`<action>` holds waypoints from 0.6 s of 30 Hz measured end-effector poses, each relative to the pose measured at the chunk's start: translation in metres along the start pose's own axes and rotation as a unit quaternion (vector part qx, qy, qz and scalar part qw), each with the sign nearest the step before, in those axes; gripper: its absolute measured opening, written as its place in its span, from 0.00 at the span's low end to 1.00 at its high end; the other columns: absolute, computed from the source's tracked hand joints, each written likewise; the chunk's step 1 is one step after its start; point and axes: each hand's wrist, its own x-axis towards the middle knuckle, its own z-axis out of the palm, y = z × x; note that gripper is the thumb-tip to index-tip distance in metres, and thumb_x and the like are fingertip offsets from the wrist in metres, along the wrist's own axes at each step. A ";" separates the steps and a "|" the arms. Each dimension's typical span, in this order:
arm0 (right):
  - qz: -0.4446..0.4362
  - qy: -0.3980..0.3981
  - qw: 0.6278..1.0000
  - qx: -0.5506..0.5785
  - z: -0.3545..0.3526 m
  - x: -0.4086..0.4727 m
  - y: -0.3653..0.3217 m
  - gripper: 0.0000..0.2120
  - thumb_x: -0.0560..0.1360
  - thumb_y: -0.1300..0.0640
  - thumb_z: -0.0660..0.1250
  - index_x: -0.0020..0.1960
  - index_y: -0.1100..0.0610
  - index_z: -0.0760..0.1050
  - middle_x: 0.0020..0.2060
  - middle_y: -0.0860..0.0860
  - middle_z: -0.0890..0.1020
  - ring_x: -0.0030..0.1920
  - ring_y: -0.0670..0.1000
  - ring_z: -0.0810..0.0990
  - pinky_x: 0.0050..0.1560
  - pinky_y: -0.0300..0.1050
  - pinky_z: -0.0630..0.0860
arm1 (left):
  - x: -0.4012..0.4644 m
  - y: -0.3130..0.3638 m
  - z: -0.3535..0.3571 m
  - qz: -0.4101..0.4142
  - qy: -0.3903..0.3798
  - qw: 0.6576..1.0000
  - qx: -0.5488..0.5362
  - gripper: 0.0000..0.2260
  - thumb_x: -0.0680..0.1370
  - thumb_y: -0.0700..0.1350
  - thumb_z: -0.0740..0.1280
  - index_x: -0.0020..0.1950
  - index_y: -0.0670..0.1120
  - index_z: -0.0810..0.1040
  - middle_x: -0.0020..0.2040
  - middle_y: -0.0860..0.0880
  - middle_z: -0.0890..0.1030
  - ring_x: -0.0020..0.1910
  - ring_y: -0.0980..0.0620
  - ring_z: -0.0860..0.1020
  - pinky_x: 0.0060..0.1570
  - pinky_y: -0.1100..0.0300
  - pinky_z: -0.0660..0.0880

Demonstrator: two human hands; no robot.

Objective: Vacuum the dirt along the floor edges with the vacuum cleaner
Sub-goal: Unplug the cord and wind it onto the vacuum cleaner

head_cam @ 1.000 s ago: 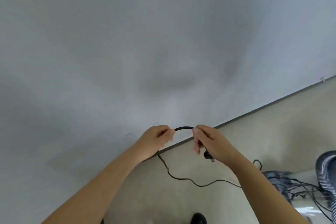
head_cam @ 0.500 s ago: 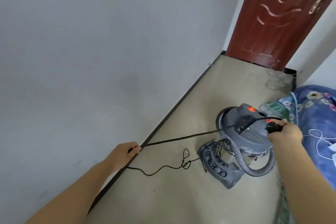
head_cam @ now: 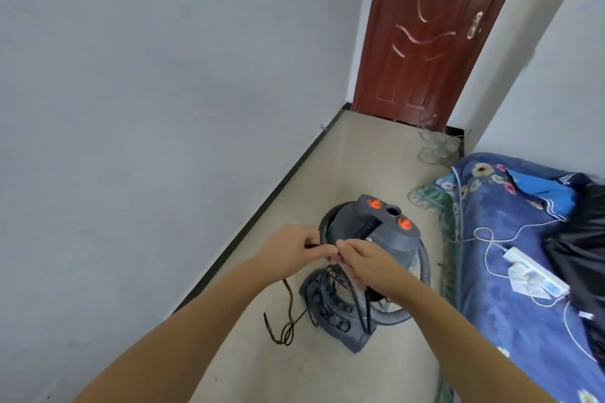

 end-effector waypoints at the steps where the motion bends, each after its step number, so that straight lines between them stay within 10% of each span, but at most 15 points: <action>1: 0.003 -0.009 1.000 0.001 -0.013 -0.002 0.005 0.15 0.82 0.50 0.58 0.39 0.53 0.76 0.21 0.44 0.67 0.23 0.46 0.65 0.25 0.36 0.64 | 0.001 -0.003 0.004 -0.010 -0.001 0.999 -0.051 0.21 0.75 0.58 0.68 0.29 0.51 0.63 0.26 0.55 0.64 0.26 0.58 0.62 0.28 0.67 0.60; 6: 0.008 0.148 0.952 0.268 -0.113 -0.017 0.043 0.12 0.78 0.53 0.62 0.39 0.59 0.72 0.21 0.45 0.59 0.20 0.44 0.56 0.20 0.34 0.59 | 0.000 -0.049 0.011 -0.100 -0.008 0.986 -0.135 0.22 0.74 0.63 0.65 0.29 0.51 0.62 0.29 0.53 0.63 0.30 0.55 0.64 0.35 0.60 0.66; 13: 0.112 0.442 0.721 0.521 -0.173 -0.025 0.092 0.17 0.84 0.53 0.53 0.37 0.55 0.63 0.15 0.44 0.60 0.15 0.42 0.56 0.17 0.31 0.57 | -0.017 -0.116 -0.001 -0.236 0.022 0.970 -0.055 0.20 0.83 0.50 0.59 0.31 0.47 0.71 0.27 0.51 0.70 0.29 0.53 0.69 0.35 0.60 0.66; 18: 0.081 0.339 0.819 0.457 -0.101 0.028 0.036 0.15 0.84 0.57 0.50 0.40 0.56 0.66 0.21 0.48 0.76 0.20 0.45 0.75 0.20 0.34 0.70 | 0.032 -0.007 0.006 -0.070 -0.071 0.988 0.119 0.19 0.84 0.49 0.53 0.33 0.50 0.66 0.31 0.52 0.69 0.34 0.51 0.69 0.37 0.60 0.64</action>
